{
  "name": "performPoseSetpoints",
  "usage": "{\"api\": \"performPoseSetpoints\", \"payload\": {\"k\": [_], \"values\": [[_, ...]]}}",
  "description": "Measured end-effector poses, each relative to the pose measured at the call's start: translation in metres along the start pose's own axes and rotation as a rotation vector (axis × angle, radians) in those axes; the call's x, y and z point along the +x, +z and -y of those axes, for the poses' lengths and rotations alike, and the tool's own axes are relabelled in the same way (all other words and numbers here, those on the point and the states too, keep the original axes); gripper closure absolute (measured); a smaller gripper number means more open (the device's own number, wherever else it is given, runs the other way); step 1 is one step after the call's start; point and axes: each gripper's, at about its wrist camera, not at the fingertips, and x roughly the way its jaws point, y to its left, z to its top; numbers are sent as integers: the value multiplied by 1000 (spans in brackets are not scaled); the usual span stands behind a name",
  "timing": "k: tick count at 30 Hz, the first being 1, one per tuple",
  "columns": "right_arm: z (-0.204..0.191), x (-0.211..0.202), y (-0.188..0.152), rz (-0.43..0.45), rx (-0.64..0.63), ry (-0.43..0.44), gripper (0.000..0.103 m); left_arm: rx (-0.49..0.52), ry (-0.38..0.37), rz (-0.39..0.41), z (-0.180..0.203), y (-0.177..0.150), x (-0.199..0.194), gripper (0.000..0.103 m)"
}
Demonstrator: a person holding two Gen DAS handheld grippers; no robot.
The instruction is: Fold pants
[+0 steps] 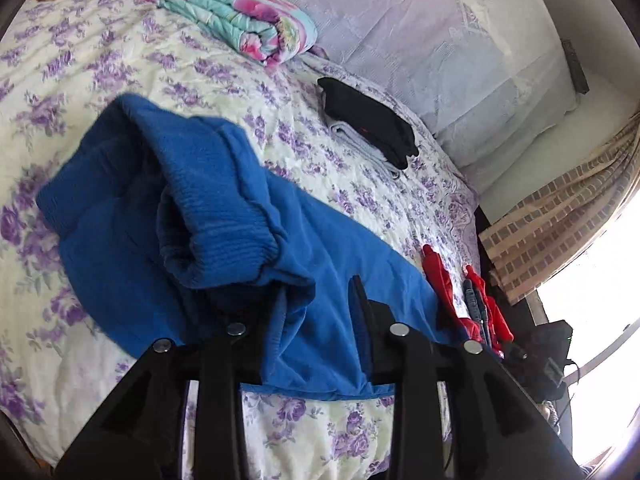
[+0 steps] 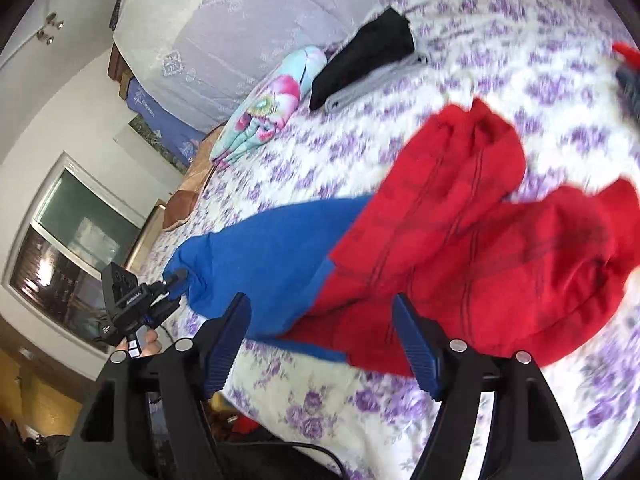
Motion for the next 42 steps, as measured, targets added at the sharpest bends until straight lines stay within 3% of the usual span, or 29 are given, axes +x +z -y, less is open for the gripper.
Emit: {"api": "performPoseSetpoints", "payload": {"k": [4, 7, 11, 16, 18, 21, 25, 27, 30, 31, 36, 39, 41, 42], "values": [[-25, 10, 26, 38, -111, -161, 26, -46, 6, -28, -21, -10, 3, 74], [-30, 39, 52, 11, -142, -270, 26, -57, -25, 24, -24, -10, -21, 74], [-19, 73, 80, -22, -111, -299, 26, -30, 19, 107, -27, -4, -59, 73], [-17, 86, 85, -30, -106, -310, 26, -194, 148, 200, -76, 2, -89, 71], [-18, 84, 83, -31, -116, -320, 26, -196, 113, 194, -80, 1, -90, 71], [-16, 81, 86, -28, -131, -355, 26, -121, -9, 247, -56, 3, -102, 70], [-24, 94, 97, -52, -202, -423, 26, 18, -49, 150, -3, 5, -67, 52], [-27, 105, 100, -64, -228, -476, 26, 80, 12, 77, 14, -5, -33, 52], [-25, 124, 99, -102, -250, -532, 27, 150, 223, 34, 23, -22, 11, 51], [-23, 130, 96, -118, -253, -554, 28, 165, 257, 29, 22, -26, 21, 47], [9, 138, 89, -151, -195, -617, 29, 304, 318, 68, 33, -46, 36, 25], [33, 126, 89, -134, -101, -547, 48, 390, 396, 88, 43, -55, 46, 21], [43, 118, 89, -115, -66, -497, 70, 407, 422, 98, 47, -57, 49, 20], [47, 115, 89, -107, -46, -462, 76, 407, 426, 100, 47, -56, 49, 19]]}}
